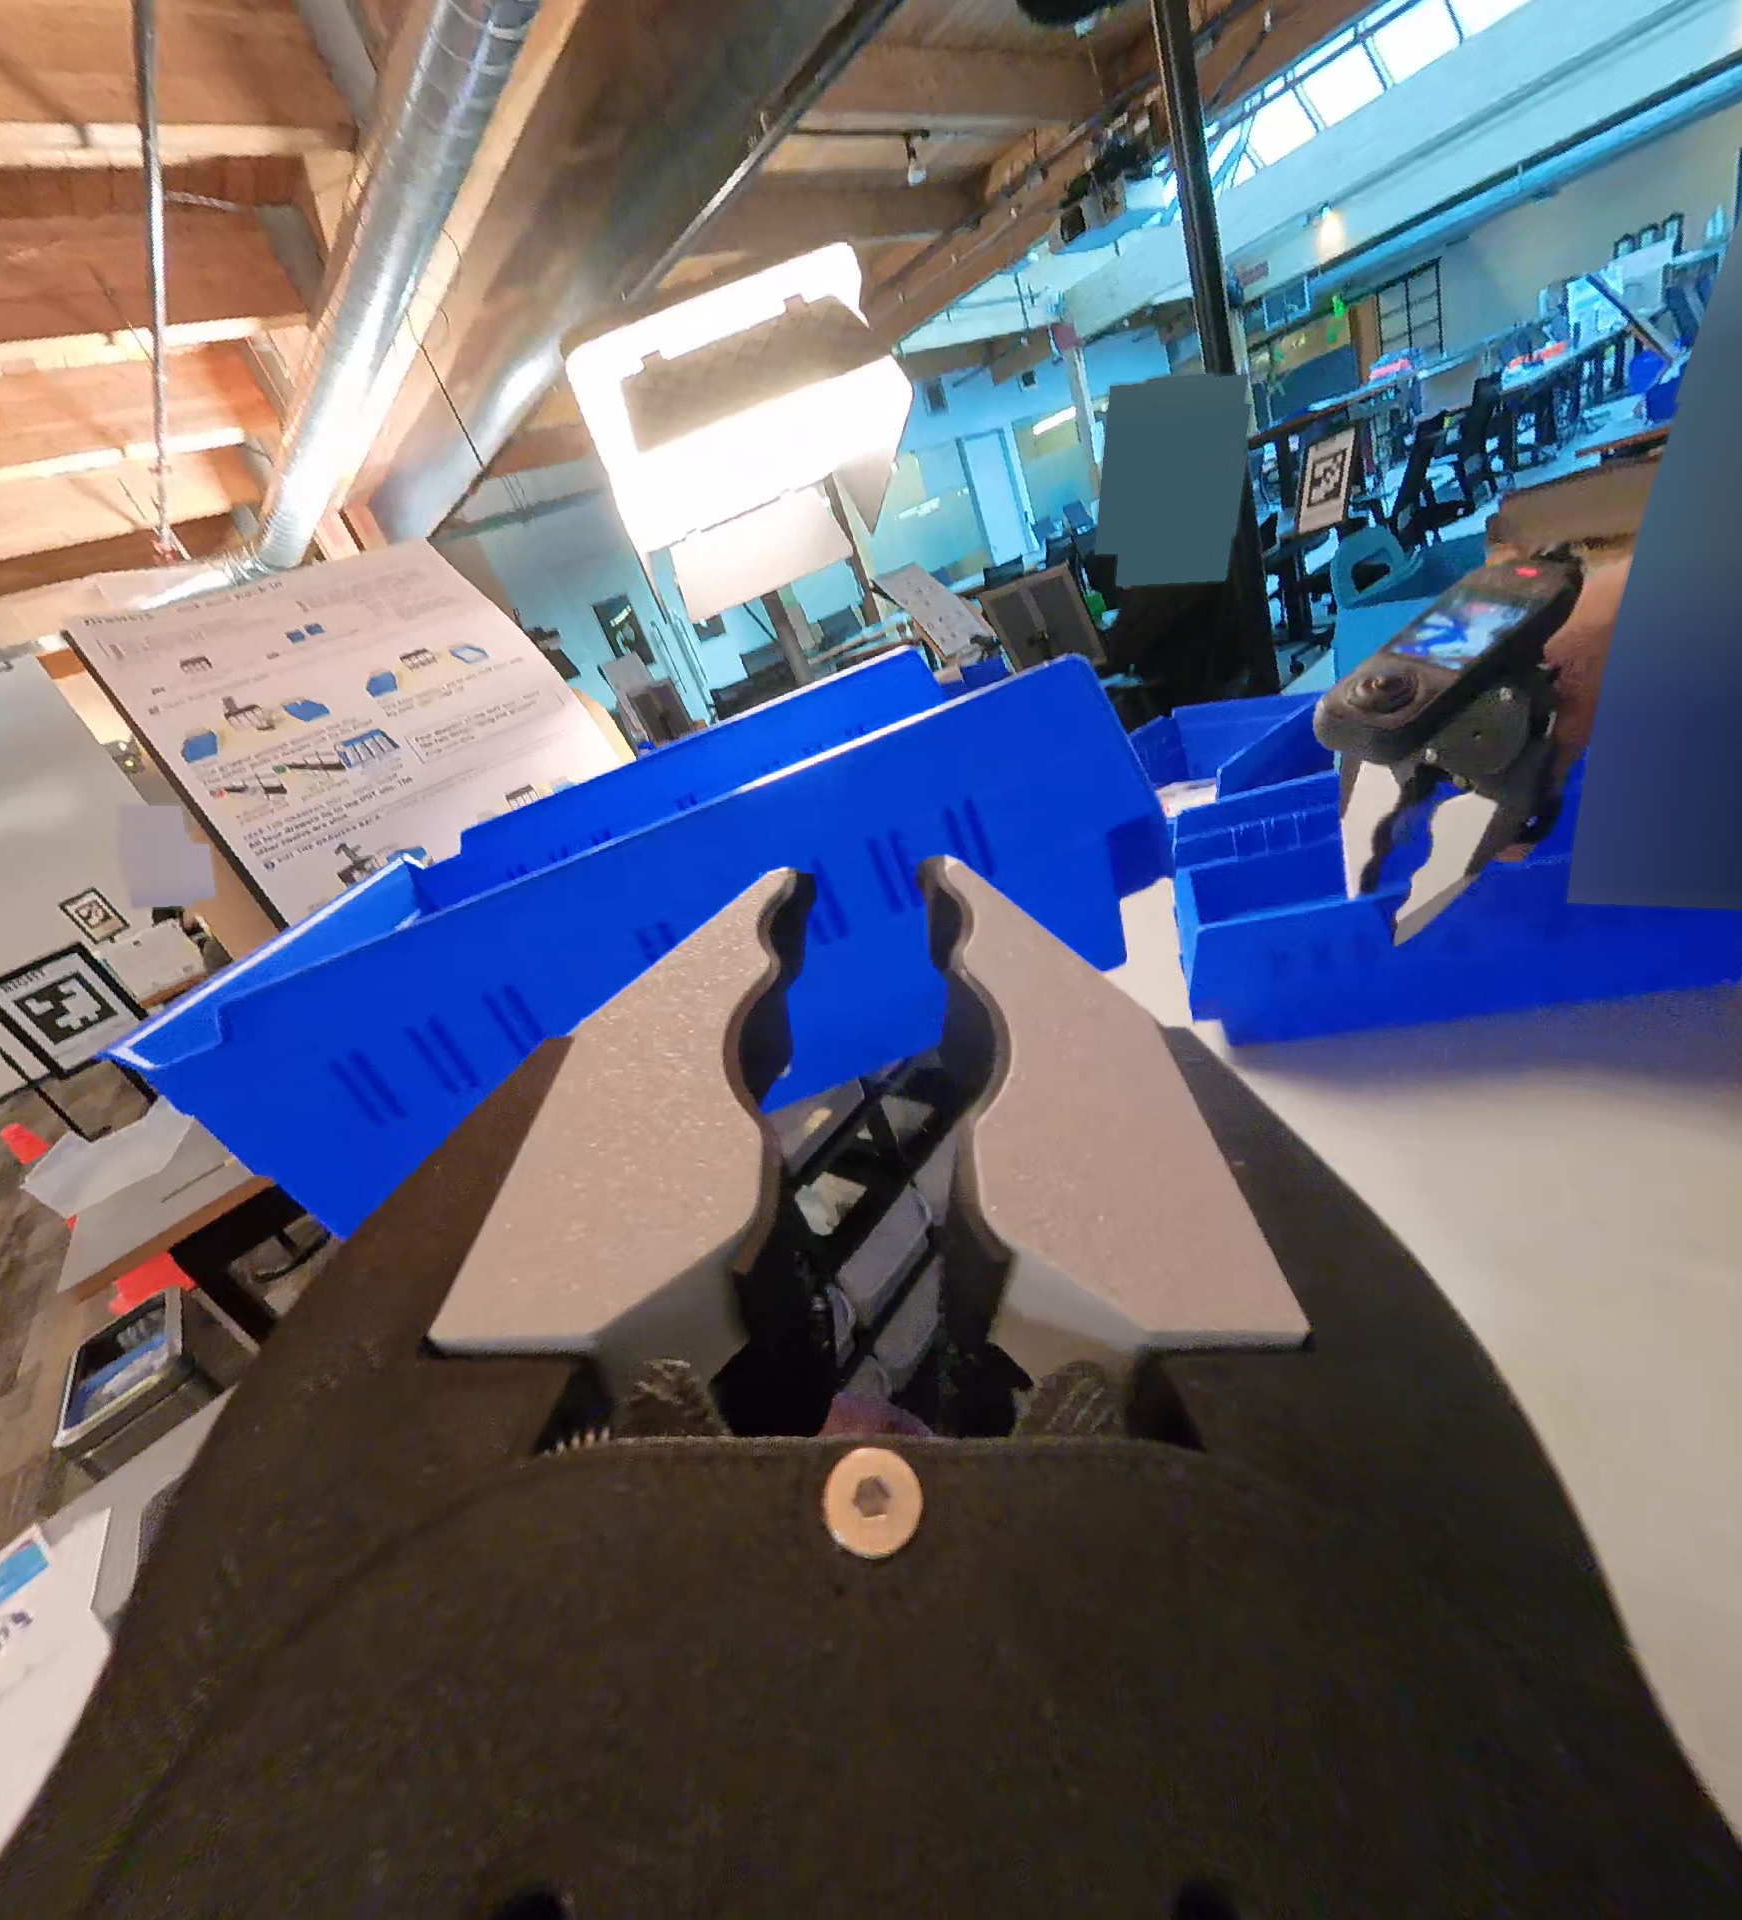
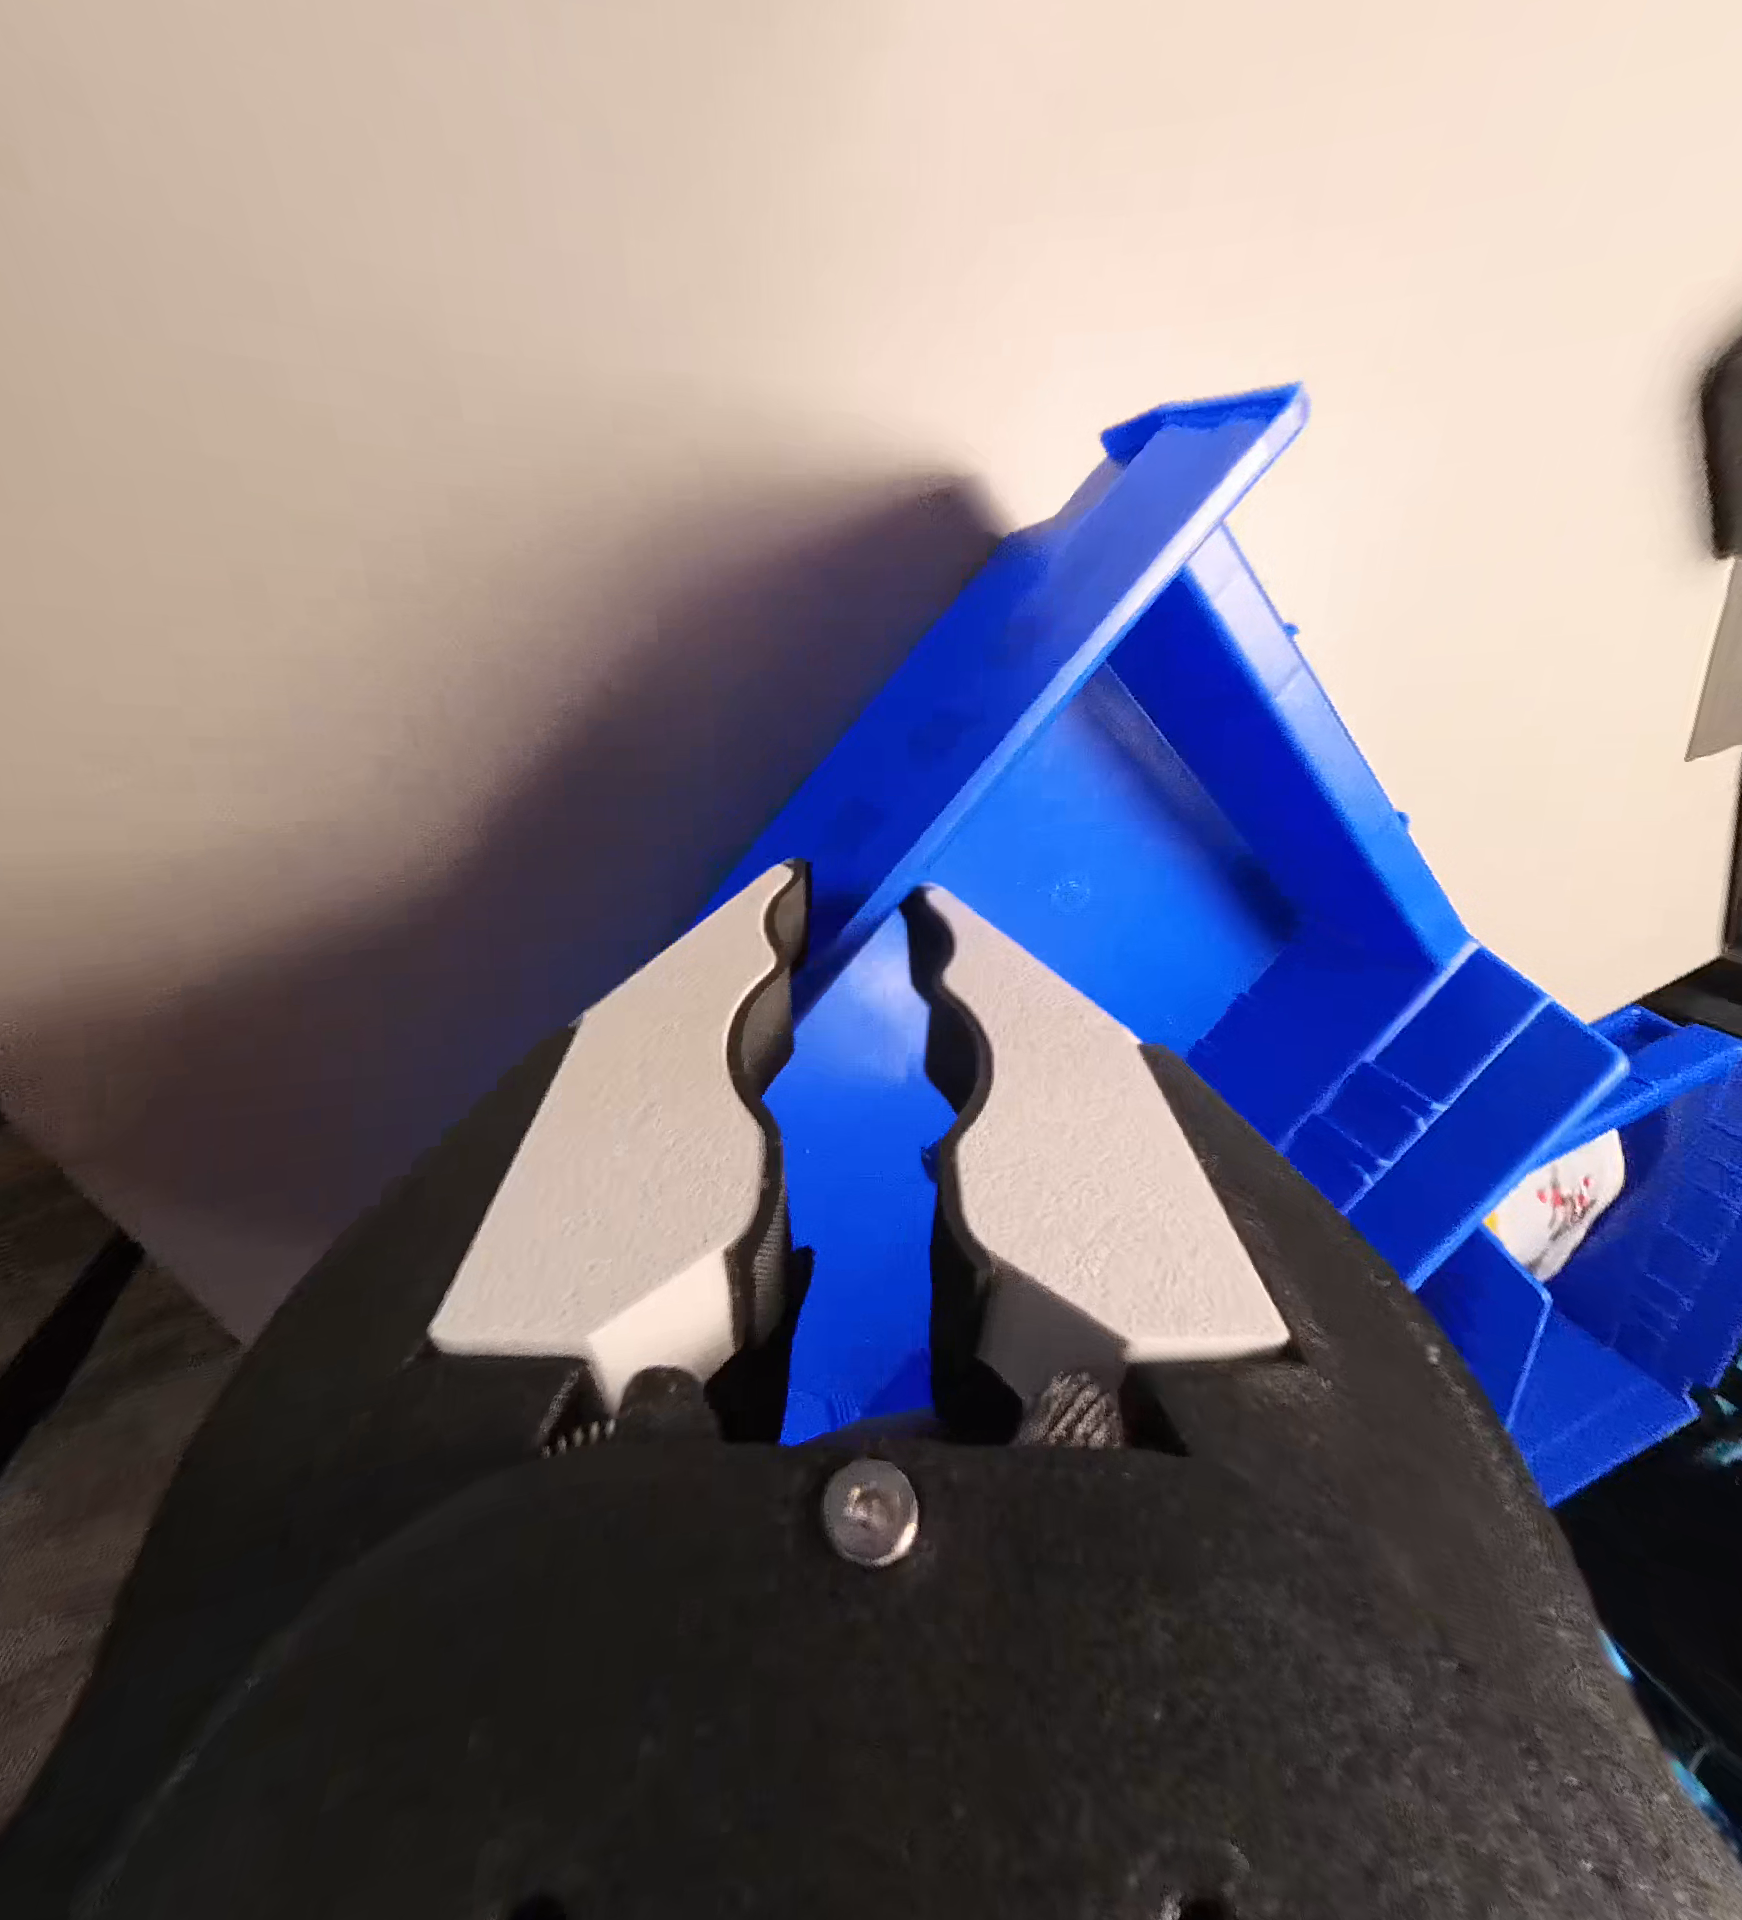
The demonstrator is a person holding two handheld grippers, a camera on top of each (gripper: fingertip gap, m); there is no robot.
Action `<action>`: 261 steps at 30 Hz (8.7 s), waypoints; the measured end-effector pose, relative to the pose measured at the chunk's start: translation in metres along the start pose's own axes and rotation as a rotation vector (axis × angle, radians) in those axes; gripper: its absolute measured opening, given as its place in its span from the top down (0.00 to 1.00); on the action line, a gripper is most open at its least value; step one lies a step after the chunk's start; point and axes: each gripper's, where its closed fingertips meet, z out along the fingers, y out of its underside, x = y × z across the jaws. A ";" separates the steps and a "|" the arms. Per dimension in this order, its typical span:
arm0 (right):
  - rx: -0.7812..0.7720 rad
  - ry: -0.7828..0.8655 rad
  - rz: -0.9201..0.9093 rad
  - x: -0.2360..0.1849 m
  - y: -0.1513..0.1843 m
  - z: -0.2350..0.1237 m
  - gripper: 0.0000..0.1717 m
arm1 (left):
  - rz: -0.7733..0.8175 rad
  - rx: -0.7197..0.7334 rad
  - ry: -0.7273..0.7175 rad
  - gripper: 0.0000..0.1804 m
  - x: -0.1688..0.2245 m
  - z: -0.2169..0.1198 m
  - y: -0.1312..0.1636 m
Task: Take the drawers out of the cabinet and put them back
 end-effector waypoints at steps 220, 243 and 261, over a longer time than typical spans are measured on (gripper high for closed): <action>1.015 0.488 0.723 0.028 -0.160 -0.035 0.72 | -0.212 -0.149 -0.336 0.73 -0.092 0.026 0.228; 0.281 0.627 0.646 -0.016 0.079 -0.063 0.68 | -0.243 -0.177 -0.283 0.74 -0.082 0.028 0.217; 0.365 0.549 0.593 0.034 -0.026 0.003 0.83 | -0.280 -0.180 -0.255 0.75 -0.080 0.029 0.221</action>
